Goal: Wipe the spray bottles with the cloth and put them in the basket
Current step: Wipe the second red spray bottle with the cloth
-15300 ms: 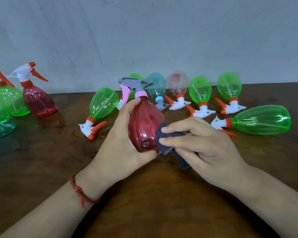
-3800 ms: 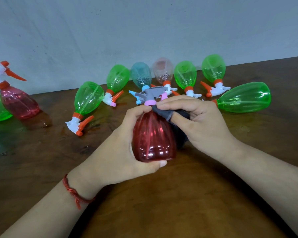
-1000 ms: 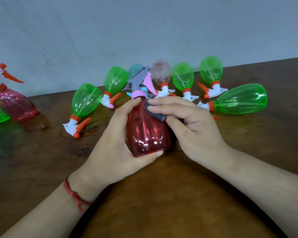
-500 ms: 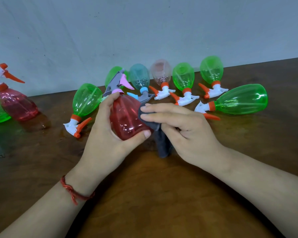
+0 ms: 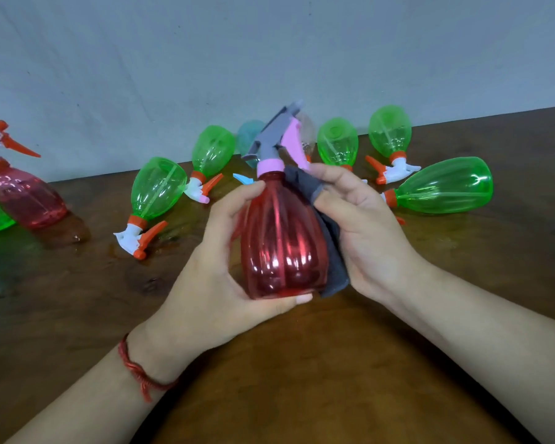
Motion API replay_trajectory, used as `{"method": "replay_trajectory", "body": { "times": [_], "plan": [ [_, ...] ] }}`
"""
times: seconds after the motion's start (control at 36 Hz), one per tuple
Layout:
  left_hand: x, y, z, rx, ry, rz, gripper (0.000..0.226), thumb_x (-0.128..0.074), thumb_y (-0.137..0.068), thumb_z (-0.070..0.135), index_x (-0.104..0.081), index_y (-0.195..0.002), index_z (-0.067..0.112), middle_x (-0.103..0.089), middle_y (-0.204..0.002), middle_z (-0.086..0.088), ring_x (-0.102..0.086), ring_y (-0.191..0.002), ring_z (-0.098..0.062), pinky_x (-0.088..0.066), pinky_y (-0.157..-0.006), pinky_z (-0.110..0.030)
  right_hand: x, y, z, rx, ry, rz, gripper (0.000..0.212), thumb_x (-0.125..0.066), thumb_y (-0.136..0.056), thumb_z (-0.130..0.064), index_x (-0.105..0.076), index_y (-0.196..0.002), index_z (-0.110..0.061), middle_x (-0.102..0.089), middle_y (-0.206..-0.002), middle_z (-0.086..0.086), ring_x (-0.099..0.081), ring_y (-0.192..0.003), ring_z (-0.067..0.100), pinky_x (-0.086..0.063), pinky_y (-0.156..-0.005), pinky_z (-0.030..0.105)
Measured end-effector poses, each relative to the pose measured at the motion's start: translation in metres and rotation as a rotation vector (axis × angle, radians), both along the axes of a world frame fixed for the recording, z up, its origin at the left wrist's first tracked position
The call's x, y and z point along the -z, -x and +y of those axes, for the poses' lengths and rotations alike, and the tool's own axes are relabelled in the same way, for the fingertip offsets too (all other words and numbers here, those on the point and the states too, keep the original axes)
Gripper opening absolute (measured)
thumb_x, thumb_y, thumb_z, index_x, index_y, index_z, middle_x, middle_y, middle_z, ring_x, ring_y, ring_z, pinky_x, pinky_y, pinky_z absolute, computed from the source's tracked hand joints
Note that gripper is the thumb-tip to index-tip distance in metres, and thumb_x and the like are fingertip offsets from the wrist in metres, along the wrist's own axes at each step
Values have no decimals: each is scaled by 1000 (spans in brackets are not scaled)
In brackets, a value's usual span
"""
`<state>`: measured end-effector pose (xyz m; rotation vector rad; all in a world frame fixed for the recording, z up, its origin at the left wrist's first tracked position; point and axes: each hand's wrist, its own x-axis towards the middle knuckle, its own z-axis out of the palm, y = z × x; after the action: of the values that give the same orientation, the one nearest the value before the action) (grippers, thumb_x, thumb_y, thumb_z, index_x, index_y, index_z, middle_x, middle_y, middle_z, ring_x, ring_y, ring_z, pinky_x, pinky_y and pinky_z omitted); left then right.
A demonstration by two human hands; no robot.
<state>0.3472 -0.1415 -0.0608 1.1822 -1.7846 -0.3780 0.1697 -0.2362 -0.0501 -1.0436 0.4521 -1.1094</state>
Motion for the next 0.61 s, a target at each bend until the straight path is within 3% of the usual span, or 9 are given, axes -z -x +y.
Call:
{"method": "replay_trajectory", "body": {
  "times": [0.06, 0.19, 0.31, 0.39, 0.47, 0.58, 0.61],
  "plan": [
    [3, -2, -1, 14, -36, -33, 120, -101, -68, 30, -28, -162, 15, -41, -163, 2, -46, -152, -22, -42, -124, -41, 0, 0, -1, -13, -65, -17, 26, -60, -102, -1, -69, -124, -9, -76, -114, 13, -73, -99, 22, -60, -87, 33],
    [4, -5, -7, -34, 55, -184, 111, -98, -75, 40, -34, -161, 13, -38, -165, -7, -41, -154, -32, -38, -125, -54, 0, 2, -3, -34, -146, -85, 30, -61, -100, 4, -68, -128, -2, -75, -116, 18, -74, -97, 23, -62, -83, 31],
    [6, -6, -10, -77, 100, -268, 102, -97, -78, 31, -38, -159, 12, -41, -163, -8, -41, -154, -31, -39, -123, -56, 4, 1, -2, -37, -127, -94, 27, -62, -97, 5, -69, -123, 0, -75, -111, 15, -74, -94, 21, -62, -85, 30],
    [6, -6, -9, -63, 72, -198, 106, -99, -77, 29, -37, -160, 9, -45, -159, -4, -49, -148, -29, -45, -119, -52, 4, 1, 2, -34, -90, -85, 24, -66, -92, 2, -74, -113, -6, -79, -104, 9, -75, -94, 18, -61, -81, 26],
    [2, -4, -5, -119, 1, -47, 111, -99, -71, 36, -35, -160, 20, -48, -156, 10, -53, -145, -17, -48, -118, -40, 5, 1, 5, -32, -16, -45, 26, -65, -94, 8, -76, -111, -8, -78, -118, 11, -74, -112, 22, -60, -91, 28],
    [3, -9, -6, -146, -43, 117, 111, -102, -72, 35, -34, -160, 25, -54, -153, 1, -60, -138, -26, -54, -111, -50, 9, 1, 9, -7, 80, 25, 30, -64, -94, 13, -78, -108, -10, -77, -123, 10, -72, -117, 28, -54, -103, 51],
    [3, -10, -7, -159, -45, 150, 111, -101, -72, 35, -34, -159, 25, -54, -152, 0, -61, -138, -26, -54, -111, -51, 9, 0, 9, 4, 108, 39, 31, -64, -94, 15, -78, -107, -10, -77, -122, 9, -71, -118, 27, -53, -107, 51]
  ]
}}
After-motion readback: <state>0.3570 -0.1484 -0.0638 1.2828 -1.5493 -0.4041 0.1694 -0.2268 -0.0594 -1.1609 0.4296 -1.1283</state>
